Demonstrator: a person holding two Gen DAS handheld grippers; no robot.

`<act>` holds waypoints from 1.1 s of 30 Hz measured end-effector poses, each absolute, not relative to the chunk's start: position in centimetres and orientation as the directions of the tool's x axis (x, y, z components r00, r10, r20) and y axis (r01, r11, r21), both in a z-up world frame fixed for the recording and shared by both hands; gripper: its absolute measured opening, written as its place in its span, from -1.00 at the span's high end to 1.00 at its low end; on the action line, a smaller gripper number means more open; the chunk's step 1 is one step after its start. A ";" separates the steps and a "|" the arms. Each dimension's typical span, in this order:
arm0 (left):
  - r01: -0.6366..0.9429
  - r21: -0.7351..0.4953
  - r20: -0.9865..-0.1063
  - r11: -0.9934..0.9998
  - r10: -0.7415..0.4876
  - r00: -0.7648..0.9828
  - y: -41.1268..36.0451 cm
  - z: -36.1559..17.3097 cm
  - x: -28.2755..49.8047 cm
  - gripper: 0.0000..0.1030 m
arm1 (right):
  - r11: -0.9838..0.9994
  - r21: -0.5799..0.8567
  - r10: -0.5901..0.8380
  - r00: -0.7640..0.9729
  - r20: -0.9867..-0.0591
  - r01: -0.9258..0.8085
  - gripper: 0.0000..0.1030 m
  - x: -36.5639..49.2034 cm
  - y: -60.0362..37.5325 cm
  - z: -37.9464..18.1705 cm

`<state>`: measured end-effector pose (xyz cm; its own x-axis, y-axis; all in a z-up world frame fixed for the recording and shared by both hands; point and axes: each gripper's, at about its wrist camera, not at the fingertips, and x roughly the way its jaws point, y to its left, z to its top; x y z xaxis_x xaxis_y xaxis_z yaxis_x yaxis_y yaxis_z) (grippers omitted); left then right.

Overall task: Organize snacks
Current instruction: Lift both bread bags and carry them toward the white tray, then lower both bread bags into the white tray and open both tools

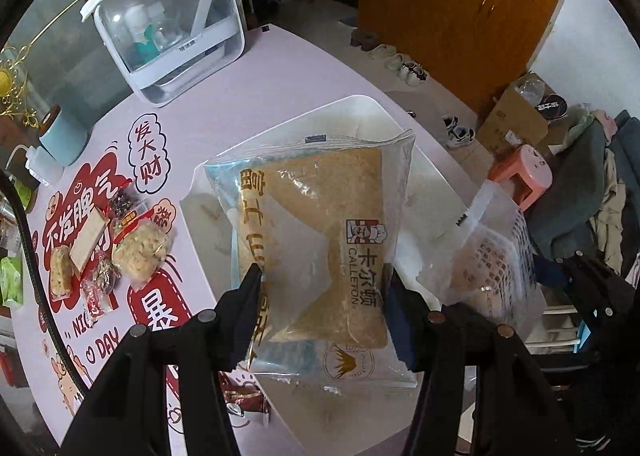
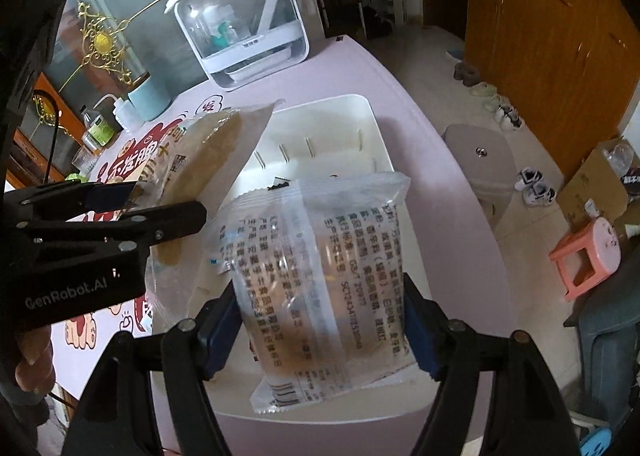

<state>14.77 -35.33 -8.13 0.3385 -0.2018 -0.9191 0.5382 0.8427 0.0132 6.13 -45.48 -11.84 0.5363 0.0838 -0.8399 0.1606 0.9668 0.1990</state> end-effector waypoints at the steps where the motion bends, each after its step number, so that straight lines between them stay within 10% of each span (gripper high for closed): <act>1: 0.535 0.015 -0.920 0.844 -0.198 0.339 -35.4 -8.2 14.9 -0.09 | 0.966 0.198 0.083 0.535 -0.841 0.163 -0.48 6.3 -45.7 -12.0; 8: 0.534 -0.002 -0.910 0.846 -0.223 0.350 -36.2 -7.9 14.8 -0.71 | 0.975 0.178 0.084 0.513 -0.854 0.136 -0.49 6.9 -45.9 -13.2; 12: 0.532 0.052 -0.899 0.845 -0.193 0.394 -36.5 -7.4 14.5 -0.71 | 0.989 0.118 0.050 0.569 -0.821 0.083 -0.79 6.6 -45.0 -12.4; 33: 0.453 0.073 -0.899 0.888 -0.138 0.416 -31.4 -6.4 12.0 -0.71 | 0.984 0.175 0.138 0.548 -0.825 0.016 -0.79 5.6 -41.7 -12.2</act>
